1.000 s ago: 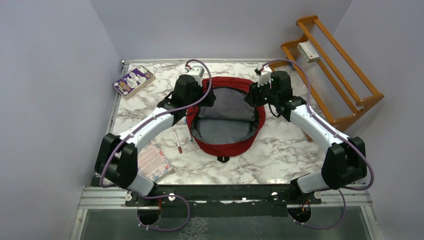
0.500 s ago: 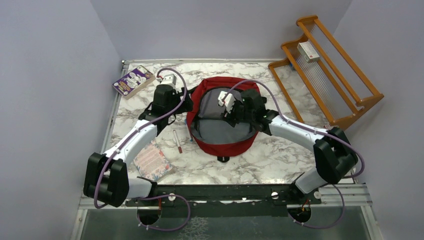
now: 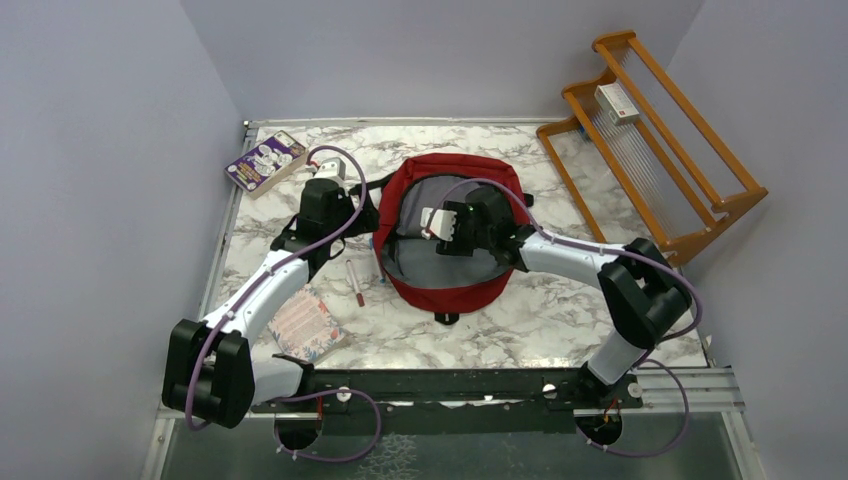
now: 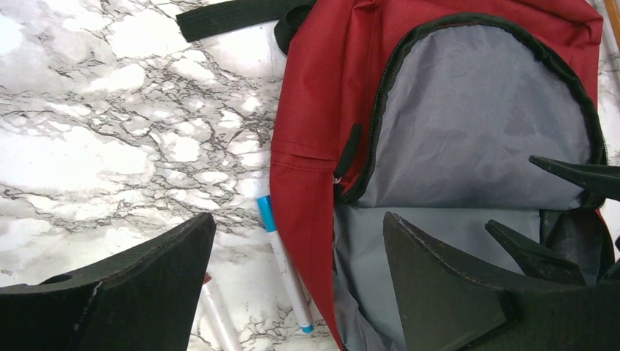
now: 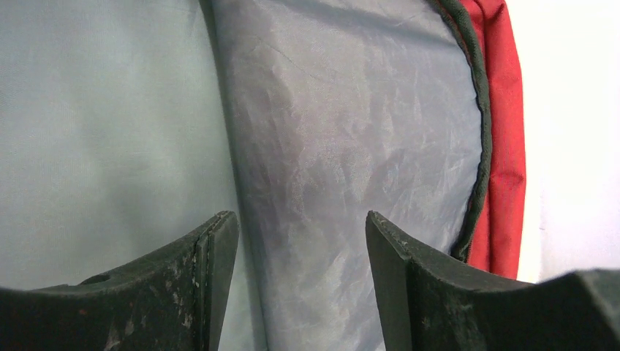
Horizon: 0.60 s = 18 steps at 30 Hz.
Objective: Pack the student bag
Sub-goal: Adjust the student bag at the center of the board.
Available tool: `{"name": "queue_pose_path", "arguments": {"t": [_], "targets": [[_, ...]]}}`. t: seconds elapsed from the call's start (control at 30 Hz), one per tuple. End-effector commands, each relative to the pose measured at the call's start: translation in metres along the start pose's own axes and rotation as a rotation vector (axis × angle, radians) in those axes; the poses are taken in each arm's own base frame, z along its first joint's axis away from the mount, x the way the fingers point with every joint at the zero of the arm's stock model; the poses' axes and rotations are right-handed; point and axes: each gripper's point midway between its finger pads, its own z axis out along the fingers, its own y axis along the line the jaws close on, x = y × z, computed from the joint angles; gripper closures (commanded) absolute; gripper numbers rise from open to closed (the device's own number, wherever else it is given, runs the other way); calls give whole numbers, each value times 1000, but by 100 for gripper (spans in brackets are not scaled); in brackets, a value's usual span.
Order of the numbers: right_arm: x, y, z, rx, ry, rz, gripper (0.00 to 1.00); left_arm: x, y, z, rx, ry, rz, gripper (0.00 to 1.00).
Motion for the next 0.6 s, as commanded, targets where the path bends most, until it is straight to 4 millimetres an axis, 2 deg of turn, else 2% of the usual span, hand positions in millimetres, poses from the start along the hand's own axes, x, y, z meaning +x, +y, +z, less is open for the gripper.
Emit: {"name": "queue_pose_path", "arguments": {"t": [0.0,0.13,0.37,0.57], "targets": [[9,-7,10,46,60,-81,31,-9,4,-5,-12,-41,18,14],[11,-2,15,41,61,-93,30,-11,4,-5,-14,-44,21,14],[29,-7,24,102,144,-146,28,-11,4,-5,-13,-46,21,14],[34,-9,27,150,157,-201,28,-12,4,-6,-14,-49,23,14]]}}
